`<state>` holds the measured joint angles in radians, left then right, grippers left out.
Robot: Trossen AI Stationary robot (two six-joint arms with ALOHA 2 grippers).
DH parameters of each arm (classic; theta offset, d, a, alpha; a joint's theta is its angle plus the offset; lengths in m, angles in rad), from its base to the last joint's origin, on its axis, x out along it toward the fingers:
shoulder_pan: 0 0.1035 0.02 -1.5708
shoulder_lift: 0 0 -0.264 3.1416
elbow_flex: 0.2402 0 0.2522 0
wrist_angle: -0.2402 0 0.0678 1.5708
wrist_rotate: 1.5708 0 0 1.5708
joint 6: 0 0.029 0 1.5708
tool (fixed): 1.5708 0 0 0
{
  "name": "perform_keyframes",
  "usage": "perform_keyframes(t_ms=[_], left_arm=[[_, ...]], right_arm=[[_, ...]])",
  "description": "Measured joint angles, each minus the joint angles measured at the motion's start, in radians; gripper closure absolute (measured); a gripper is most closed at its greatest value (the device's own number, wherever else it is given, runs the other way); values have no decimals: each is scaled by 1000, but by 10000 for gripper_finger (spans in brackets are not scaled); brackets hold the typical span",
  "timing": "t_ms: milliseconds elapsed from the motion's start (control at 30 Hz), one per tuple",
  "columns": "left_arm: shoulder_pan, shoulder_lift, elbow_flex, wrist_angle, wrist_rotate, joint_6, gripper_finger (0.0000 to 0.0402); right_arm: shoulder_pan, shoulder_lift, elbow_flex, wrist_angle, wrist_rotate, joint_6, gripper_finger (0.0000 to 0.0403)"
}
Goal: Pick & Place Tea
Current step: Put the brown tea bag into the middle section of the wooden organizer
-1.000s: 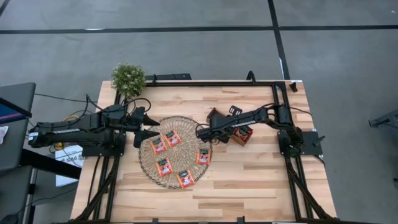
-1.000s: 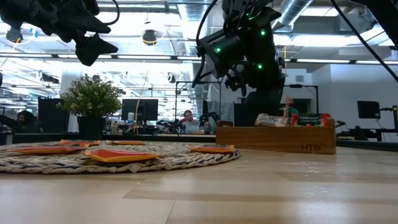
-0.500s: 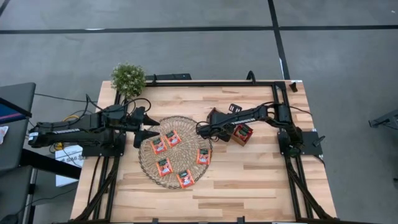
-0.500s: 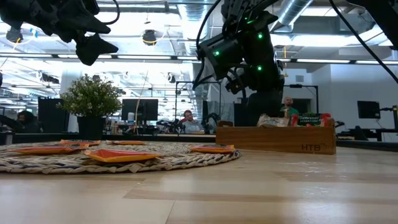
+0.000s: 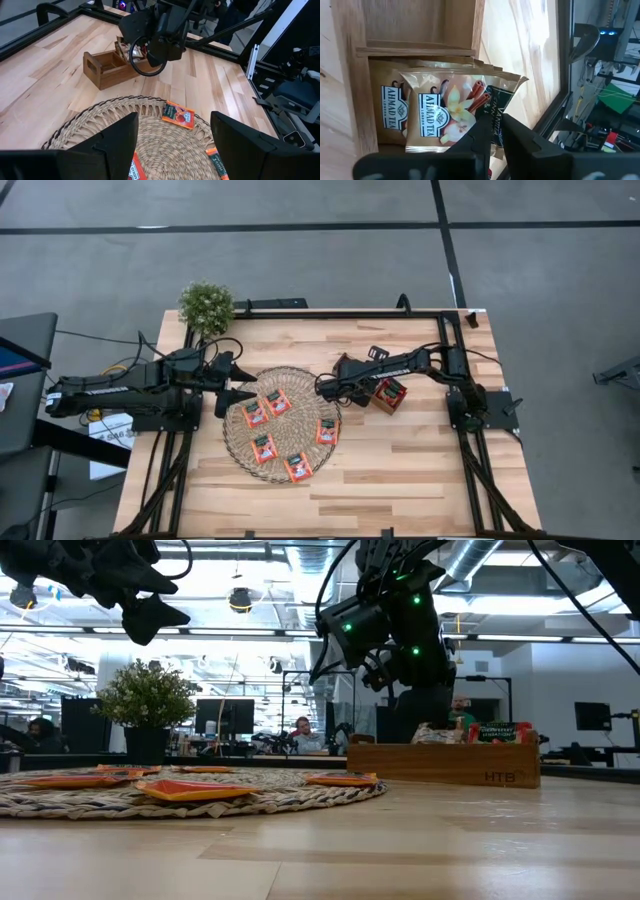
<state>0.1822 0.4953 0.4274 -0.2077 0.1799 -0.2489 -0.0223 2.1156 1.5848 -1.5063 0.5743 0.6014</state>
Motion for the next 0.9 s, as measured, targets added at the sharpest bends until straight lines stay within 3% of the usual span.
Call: perform_keyframes(t_ms=[900], left_arm=[[0, 0, 0, 0, 0, -1, 161]], right_arm=[[0, 0, 0, -7, 0, -8, 305]])
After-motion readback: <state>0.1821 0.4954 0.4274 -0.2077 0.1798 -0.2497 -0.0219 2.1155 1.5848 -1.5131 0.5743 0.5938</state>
